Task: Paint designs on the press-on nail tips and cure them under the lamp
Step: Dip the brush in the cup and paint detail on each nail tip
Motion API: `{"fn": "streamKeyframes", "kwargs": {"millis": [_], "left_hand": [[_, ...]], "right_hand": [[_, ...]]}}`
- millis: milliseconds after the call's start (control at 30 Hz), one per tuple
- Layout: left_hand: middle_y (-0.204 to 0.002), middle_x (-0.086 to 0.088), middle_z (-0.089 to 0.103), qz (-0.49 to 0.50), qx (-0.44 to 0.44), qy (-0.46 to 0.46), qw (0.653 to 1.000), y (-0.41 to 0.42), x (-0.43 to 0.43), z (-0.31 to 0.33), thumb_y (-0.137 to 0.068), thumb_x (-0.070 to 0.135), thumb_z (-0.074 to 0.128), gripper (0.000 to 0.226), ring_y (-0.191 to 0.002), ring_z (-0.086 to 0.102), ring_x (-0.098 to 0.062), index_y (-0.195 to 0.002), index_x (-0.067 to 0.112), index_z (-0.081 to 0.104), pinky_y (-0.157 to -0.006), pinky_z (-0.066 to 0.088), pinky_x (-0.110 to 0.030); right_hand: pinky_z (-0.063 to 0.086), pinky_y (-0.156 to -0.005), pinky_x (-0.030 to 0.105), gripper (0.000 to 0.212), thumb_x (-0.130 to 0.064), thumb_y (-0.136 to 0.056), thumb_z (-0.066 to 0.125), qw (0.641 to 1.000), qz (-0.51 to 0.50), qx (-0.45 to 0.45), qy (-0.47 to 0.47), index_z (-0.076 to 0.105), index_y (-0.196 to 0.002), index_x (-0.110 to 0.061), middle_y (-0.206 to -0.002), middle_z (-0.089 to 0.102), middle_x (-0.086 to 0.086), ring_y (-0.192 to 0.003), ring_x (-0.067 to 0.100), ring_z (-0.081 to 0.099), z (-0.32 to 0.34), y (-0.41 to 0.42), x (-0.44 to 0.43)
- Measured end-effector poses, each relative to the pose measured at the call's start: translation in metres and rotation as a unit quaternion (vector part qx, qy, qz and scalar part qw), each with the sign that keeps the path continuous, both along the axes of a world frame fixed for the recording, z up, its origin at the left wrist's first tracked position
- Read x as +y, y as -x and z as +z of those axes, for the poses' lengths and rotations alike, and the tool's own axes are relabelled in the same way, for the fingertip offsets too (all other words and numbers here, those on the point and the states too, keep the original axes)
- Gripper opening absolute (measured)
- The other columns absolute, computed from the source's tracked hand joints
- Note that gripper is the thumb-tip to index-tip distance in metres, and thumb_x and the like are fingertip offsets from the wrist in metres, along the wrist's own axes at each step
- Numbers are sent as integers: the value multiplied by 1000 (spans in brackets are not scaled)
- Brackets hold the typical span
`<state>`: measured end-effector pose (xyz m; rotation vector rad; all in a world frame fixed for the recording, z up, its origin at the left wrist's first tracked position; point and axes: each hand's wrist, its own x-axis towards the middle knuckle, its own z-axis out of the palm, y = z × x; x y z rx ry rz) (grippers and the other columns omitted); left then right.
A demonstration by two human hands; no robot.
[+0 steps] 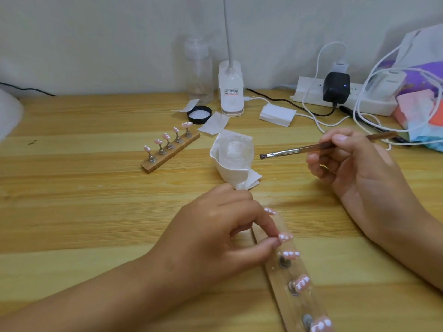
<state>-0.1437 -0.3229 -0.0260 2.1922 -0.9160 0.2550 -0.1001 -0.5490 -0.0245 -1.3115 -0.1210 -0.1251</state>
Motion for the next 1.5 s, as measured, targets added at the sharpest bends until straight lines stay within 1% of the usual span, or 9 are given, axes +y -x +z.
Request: {"fn": "streamKeyframes", "kwargs": {"millis": [233, 400, 500, 667, 867, 1067, 1167, 1367, 1500], "left_hand": [[-56, 18, 31, 1, -5, -26, 1000, -3, 5, -1, -83, 43, 64, 17, -59, 35, 4, -80, 30, 76, -61, 35, -23], [-60, 14, 41, -42, -126, -76, 988, 4, 8, -2, -89, 35, 65, 14, -64, 29, -2, -89, 30, 79, -58, 32, -21], [-65, 12, 57, -75, -128, -85, 985, 6, 4, -4, -91, 34, 64, 17, -62, 42, -7, -100, 29, 78, -57, 38, -21], [-79, 13, 64, -69, -97, -76, 990, 7, -2, -2, -91, 34, 62, 19, -78, 50, -5, -101, 31, 78, -61, 41, -16], [-72, 11, 63, -53, -181, -109, 976, 13, -4, 2, -98, 31, 53, 26, -60, 47, -11, -99, 30, 78, -55, 32, -20], [-78, 13, 66, -70, -121, -78, 987, 9, 2, 0, -93, 30, 62, 17, -72, 54, -3, -101, 31, 78, -56, 45, -23], [-81, 15, 66, -73, -115, -80, 987, 8, 0, 0, -91, 35, 65, 16, -84, 50, 4, -101, 32, 77, -62, 34, -14], [-85, 17, 71, -83, -144, -94, 982, 9, -4, -1, -94, 37, 59, 19, -75, 57, -2, -98, 34, 78, -56, 41, -19], [-78, 13, 66, -80, -132, -57, 986, 11, -5, 2, -93, 31, 62, 17, -74, 53, 3, -96, 29, 78, -68, 30, -9]], "right_hand": [[53, -65, 21, 28, -22, -88, 49, 999, 10, -25, 32, 72, -74, -31, -71, 70, 0, -70, 13, 67, -2, 3, 0], [53, -66, 20, 31, -20, -90, 48, 999, 6, -32, 32, 71, -73, -31, -69, 70, 0, -69, 11, 66, -1, 3, 1], [53, -66, 20, 31, -20, -90, 48, 999, 8, -32, 29, 71, -72, -31, -69, 69, -1, -68, 11, 66, 0, 3, 2], [53, -66, 21, 30, -21, -90, 48, 999, 8, -31, 33, 71, -73, -30, -69, 69, -1, -68, 12, 66, 0, 3, 2], [51, -63, 21, 25, -20, -92, 46, 999, -1, -40, 26, 67, -83, -28, -71, 68, -1, -69, 13, 64, 0, 3, 2], [49, -61, 22, 26, -20, -94, 44, 998, -7, -58, 29, 67, -86, -28, -73, 67, 0, -71, 13, 61, 2, 5, 3], [48, -61, 22, 26, -20, -94, 44, 997, -8, -62, 36, 67, -85, -28, -73, 67, 0, -71, 14, 61, 2, 5, 4], [49, -64, 22, 28, -19, -95, 45, 995, -8, -81, 60, 69, -86, -29, -75, 67, 0, -74, 14, 62, 1, 7, 5], [49, -65, 22, 27, -20, -97, 44, 993, -8, -98, 71, 69, -89, -27, -77, 66, 0, -76, 15, 61, 0, 8, 5]]}}
